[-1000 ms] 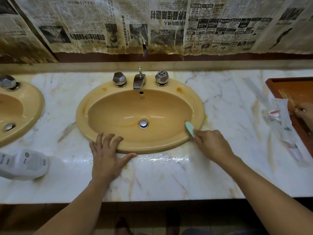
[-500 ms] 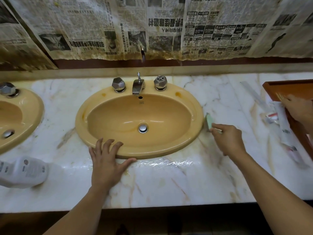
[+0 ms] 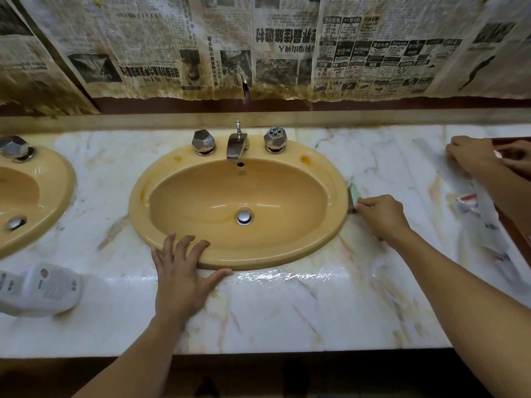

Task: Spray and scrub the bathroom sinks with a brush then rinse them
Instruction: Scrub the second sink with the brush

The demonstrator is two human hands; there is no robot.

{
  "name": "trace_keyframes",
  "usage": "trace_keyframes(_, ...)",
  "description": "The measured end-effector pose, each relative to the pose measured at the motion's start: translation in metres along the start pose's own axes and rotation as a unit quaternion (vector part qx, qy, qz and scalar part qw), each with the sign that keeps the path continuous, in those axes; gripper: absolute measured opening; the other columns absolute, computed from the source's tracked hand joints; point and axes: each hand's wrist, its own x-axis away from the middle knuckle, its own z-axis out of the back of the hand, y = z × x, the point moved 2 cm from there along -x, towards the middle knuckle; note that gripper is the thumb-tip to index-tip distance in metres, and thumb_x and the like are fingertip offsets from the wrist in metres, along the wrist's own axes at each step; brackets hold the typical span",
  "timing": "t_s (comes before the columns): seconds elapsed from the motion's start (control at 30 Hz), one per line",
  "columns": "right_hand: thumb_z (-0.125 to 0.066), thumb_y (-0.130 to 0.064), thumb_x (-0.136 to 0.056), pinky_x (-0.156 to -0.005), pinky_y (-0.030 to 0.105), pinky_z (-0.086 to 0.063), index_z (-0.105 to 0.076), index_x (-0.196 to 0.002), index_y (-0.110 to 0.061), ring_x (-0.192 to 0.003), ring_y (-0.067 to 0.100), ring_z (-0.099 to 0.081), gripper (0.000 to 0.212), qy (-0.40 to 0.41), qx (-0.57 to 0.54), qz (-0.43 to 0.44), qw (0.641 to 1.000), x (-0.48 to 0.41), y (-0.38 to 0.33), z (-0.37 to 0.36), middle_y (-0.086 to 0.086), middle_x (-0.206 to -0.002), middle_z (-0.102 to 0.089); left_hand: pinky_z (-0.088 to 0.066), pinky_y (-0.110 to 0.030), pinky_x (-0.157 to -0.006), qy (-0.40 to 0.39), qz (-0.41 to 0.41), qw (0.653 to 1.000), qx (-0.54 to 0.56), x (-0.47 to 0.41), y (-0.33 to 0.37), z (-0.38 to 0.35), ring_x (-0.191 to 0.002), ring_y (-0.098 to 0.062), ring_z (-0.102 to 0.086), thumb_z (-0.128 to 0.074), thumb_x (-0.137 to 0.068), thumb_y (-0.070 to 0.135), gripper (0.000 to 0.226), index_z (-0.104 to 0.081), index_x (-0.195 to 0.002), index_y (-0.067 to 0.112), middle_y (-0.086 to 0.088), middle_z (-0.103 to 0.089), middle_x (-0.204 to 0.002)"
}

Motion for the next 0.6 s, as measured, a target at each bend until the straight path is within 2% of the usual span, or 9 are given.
trace_keyframes(0.03,-0.061,-0.021,-0.095,-0.041,0.029,-0.046,-0.079,-0.101,-0.010,-0.054,0.028,-0.055,0.022,-0.006,0.011,0.005,1.000,0.010,0.004,0.001,0.020,-0.091,-0.073,-0.013,-0.067,-0.120,0.002,-0.001,1.000,-0.001,0.000,0.000,0.000,-0.150,-0.034,-0.024,-0.042,-0.077,0.094,0.084,-0.064,-0.126,0.029,-0.001,-0.050,-0.142)
trace_keyframes(0.1,-0.062,-0.024,-0.097,-0.042,0.034,-0.049,-0.080,-0.106,-0.015,-0.069,0.031,-0.065,0.022,-0.016,0.034,0.023,0.999,0.032,0.015,0.001,0.014,-0.096,-0.075,-0.018,-0.069,-0.116,0.006,-0.006,1.000,-0.002,0.000,0.001,0.000,-0.148,-0.035,-0.026,-0.043,-0.077,0.093,0.084,-0.065,-0.125,0.027,-0.002,-0.052,-0.140)
trace_keyframes(0.17,-0.060,-0.024,-0.098,-0.048,0.034,-0.048,-0.078,-0.114,-0.018,-0.087,0.034,-0.067,0.025,-0.034,0.053,0.037,0.997,0.049,0.024,-0.005,0.007,-0.096,-0.075,-0.020,-0.070,-0.114,0.008,-0.006,1.000,-0.002,-0.001,0.001,0.000,-0.147,-0.036,-0.027,-0.043,-0.077,0.093,0.084,-0.065,-0.125,0.027,-0.003,-0.052,-0.139)
trace_keyframes(0.2,-0.059,-0.023,-0.098,-0.053,0.033,-0.048,-0.078,-0.115,-0.018,-0.089,0.035,-0.066,0.026,-0.037,0.058,0.042,0.997,0.052,0.025,-0.008,0.006,-0.094,-0.075,-0.020,-0.071,-0.114,0.009,-0.006,1.000,-0.003,-0.001,0.002,0.000,-0.147,-0.036,-0.028,-0.043,-0.077,0.093,0.085,-0.065,-0.125,0.027,-0.003,-0.052,-0.139)
trace_keyframes(0.27,-0.059,-0.023,-0.098,-0.058,0.034,-0.053,-0.078,-0.113,-0.017,-0.084,0.033,-0.066,0.025,-0.029,0.052,0.038,0.997,0.046,0.021,-0.010,0.008,-0.091,-0.074,-0.020,-0.071,-0.115,0.009,-0.004,1.000,0.000,0.000,0.002,0.000,-0.148,-0.036,-0.027,-0.043,-0.077,0.093,0.085,-0.065,-0.125,0.027,-0.002,-0.052,-0.140)
trace_keyframes(0.37,-0.060,-0.024,-0.097,-0.041,0.025,-0.045,-0.080,-0.109,-0.017,-0.070,0.028,-0.064,0.023,0.004,0.013,-0.003,1.000,0.018,0.007,-0.005,0.008,-0.090,-0.071,-0.019,-0.071,-0.115,0.006,-0.002,1.000,0.004,0.001,0.002,0.000,-0.149,-0.035,-0.026,-0.043,-0.076,0.093,0.085,-0.064,-0.126,0.028,-0.002,-0.051,-0.141)
trace_keyframes(0.5,-0.055,-0.014,-0.094,-0.036,0.025,-0.042,-0.079,-0.099,-0.005,-0.057,0.032,-0.057,0.026,0.005,0.025,-0.004,1.000,0.001,-0.006,-0.004,0.020,-0.094,-0.073,-0.020,-0.070,-0.115,0.007,0.000,1.000,0.004,0.001,0.001,0.000,-0.148,-0.035,-0.026,-0.044,-0.076,0.094,0.085,-0.064,-0.126,0.028,-0.002,-0.051,-0.141)
trace_keyframes(0.6,-0.054,-0.017,-0.096,-0.034,0.024,-0.041,-0.080,-0.097,-0.010,-0.055,0.034,-0.058,0.026,-0.013,0.051,-0.004,0.999,0.023,-0.001,-0.005,0.014,-0.089,-0.072,-0.019,-0.070,-0.116,0.004,0.001,1.000,0.004,0.001,0.000,0.000,-0.149,-0.034,-0.025,-0.045,-0.075,0.093,0.085,-0.064,-0.127,0.029,-0.002,-0.050,-0.142)
